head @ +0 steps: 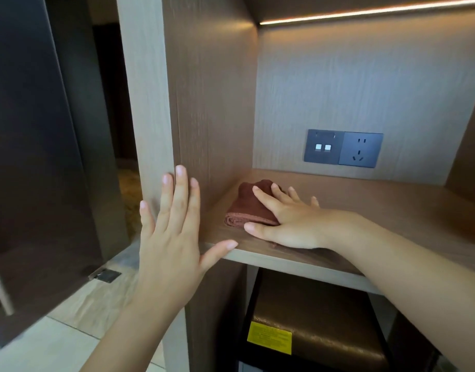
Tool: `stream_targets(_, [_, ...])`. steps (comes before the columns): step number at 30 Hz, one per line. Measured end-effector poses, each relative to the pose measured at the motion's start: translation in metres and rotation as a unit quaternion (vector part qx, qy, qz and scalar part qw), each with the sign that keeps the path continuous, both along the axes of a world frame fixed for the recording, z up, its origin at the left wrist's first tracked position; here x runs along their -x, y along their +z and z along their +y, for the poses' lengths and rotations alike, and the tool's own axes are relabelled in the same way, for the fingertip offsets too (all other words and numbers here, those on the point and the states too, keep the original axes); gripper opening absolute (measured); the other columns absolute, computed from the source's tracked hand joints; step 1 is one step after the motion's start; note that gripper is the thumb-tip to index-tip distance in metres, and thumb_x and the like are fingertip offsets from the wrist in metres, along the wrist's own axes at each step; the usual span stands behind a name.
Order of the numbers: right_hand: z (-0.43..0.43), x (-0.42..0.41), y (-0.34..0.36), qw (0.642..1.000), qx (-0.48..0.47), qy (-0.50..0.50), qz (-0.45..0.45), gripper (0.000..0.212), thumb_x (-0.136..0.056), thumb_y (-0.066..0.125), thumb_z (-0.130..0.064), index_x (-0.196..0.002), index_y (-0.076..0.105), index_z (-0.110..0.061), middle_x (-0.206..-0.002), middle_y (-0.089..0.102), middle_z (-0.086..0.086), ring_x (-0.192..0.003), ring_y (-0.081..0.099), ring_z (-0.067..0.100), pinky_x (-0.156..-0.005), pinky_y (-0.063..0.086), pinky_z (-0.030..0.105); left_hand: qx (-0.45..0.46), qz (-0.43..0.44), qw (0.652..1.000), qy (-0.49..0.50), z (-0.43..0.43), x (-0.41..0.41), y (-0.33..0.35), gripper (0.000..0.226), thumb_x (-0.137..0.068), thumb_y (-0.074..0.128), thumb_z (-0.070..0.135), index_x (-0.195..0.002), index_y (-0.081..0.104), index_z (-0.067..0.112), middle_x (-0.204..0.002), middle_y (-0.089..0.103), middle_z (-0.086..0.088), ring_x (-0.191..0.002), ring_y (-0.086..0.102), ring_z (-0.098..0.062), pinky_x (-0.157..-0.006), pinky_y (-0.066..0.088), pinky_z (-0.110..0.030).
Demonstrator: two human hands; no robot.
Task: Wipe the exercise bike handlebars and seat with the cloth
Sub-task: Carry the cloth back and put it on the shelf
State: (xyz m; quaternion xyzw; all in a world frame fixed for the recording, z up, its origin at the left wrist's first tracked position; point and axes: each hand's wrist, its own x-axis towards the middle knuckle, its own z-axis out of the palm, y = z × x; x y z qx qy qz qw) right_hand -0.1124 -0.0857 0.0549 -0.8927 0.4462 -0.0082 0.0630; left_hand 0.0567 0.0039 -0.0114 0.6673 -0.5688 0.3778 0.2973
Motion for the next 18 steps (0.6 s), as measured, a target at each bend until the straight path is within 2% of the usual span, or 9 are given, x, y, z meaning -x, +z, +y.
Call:
stream_targets(4, [-0.004, -0.016, 0.002, 1.0, 0.003, 0.008, 0.016, 0.077, -0.082, 0.026, -0.072, -0.14, -0.015, -0.043, -0.154, -0.019, -0.001, -0.14, -0.019, 0.027, -0.11, -0.009, 0.054, 0.002, -0.008, 1.0, 0.005, -0.001, -0.002, 0.0, 0.089, -0.085, 0.011, 0.071, -0.142, 0.023, 0.003, -0.152, 0.004, -0.009, -0.141, -0.007, -0.019, -0.103, 0.013, -0.053])
stream_targets(12, [-0.004, -0.043, 0.006, 0.999, 0.009, -0.003, 0.048, 0.08, -0.082, 0.023, -0.072, -0.141, -0.016, -0.036, -0.154, -0.018, 0.006, -0.14, -0.018, 0.028, -0.11, -0.008, 0.053, 0.002, -0.022, 1.0, 0.018, -0.002, -0.002, -0.002, 0.09, -0.085, 0.01, 0.071, -0.141, 0.024, 0.002, -0.152, 0.006, -0.011, -0.141, 0.004, -0.026, -0.103, 0.016, -0.052])
stream_targets(18, [-0.004, -0.05, 0.004, 0.998, 0.022, -0.016, 0.051, 0.082, -0.081, 0.021, -0.075, -0.142, -0.016, -0.035, -0.154, -0.016, 0.009, -0.14, -0.015, 0.031, -0.11, -0.008, 0.053, -0.002, -0.016, 1.0, 0.015, -0.003, -0.002, -0.001, 0.091, -0.085, 0.011, 0.071, -0.141, 0.027, 0.002, -0.152, 0.006, -0.011, -0.141, -0.003, -0.023, -0.104, 0.015, -0.051])
